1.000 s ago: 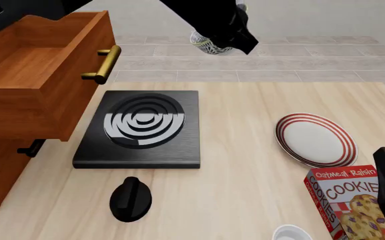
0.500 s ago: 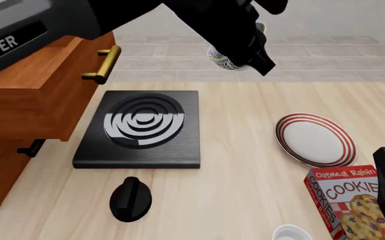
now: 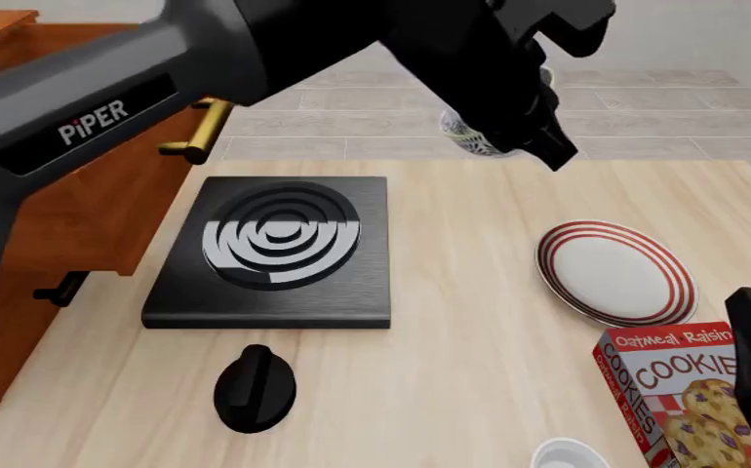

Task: Pick the akita bowl in the top layer of the wooden cabinet and place it on the plate.

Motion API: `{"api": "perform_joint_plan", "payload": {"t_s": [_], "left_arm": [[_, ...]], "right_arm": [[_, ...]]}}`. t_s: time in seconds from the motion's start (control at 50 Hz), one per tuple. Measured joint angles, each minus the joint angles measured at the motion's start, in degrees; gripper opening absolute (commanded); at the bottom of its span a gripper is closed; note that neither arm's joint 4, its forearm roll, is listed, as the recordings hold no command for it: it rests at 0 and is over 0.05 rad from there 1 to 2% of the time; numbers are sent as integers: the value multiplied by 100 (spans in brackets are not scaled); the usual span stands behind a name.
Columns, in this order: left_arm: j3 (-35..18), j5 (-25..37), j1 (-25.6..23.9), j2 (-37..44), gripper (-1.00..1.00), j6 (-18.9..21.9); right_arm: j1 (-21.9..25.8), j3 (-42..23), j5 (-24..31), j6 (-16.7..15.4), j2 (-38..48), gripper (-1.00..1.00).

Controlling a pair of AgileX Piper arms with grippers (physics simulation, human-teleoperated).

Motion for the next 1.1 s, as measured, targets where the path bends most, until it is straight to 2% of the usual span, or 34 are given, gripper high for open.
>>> {"api": "perform_joint_plan", "payload": {"t_s": [0.42, 0.9, 1.1], "left_arm": [[-248, -199, -137, 409, -100, -468], [-613, -491, -455, 844, -100, -1211], [-955, -467, -625, 1092, -100, -1465]], "right_arm": [[31, 2, 0, -18, 0, 100], [-52, -5, -7, -18, 0, 100], [-48, -5, -3, -35, 0, 100]]}}
